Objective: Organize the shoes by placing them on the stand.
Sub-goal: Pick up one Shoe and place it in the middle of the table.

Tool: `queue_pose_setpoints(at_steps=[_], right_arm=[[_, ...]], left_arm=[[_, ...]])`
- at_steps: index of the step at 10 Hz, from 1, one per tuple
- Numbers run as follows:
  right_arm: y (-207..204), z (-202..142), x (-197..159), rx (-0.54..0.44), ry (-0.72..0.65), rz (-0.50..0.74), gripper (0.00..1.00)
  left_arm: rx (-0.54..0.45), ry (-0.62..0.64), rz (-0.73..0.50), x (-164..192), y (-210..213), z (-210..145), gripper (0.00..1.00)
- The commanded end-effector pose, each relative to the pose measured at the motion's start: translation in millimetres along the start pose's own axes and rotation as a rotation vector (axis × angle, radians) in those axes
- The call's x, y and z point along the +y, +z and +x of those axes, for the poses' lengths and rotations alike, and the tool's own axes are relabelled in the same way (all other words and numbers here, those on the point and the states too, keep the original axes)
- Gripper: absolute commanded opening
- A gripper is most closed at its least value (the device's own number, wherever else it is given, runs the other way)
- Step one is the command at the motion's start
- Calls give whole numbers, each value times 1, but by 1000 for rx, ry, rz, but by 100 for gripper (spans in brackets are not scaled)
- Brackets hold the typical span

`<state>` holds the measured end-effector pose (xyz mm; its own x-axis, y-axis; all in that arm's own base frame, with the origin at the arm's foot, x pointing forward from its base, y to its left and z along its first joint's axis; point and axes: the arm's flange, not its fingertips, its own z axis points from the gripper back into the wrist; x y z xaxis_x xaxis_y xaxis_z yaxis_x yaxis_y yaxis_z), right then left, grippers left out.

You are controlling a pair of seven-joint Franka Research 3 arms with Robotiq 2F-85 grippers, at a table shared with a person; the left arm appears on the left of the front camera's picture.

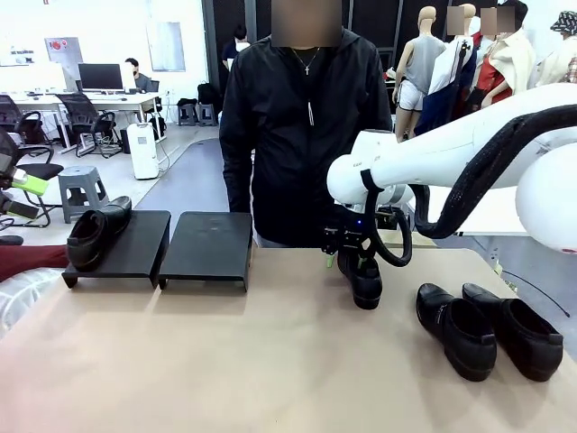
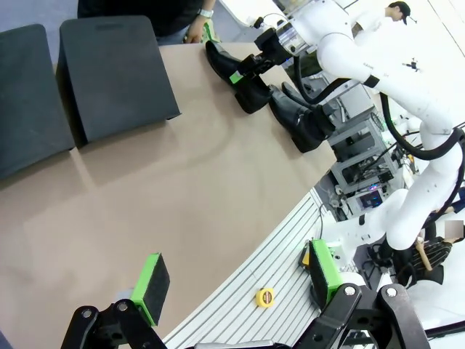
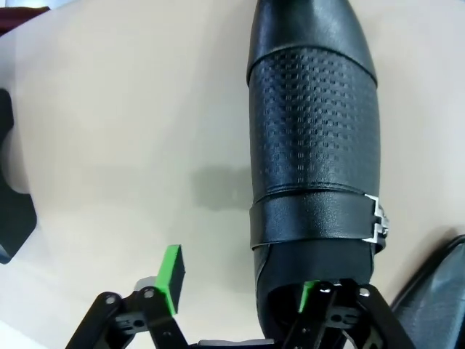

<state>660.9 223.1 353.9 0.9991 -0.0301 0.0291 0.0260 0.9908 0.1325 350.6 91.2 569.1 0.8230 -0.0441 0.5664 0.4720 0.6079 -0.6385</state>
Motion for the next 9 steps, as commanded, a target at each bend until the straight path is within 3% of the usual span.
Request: queue_pose_setpoints(at_steps=[1,9], right_arm=[[0,-5,-1,-57,-51,-65,0],[18,-22,-15,-95,-117,-48,0]], left_arm=[[0,-14,-6,0,2,-1,100],[0,-14,-6,0,2,-1,100]])
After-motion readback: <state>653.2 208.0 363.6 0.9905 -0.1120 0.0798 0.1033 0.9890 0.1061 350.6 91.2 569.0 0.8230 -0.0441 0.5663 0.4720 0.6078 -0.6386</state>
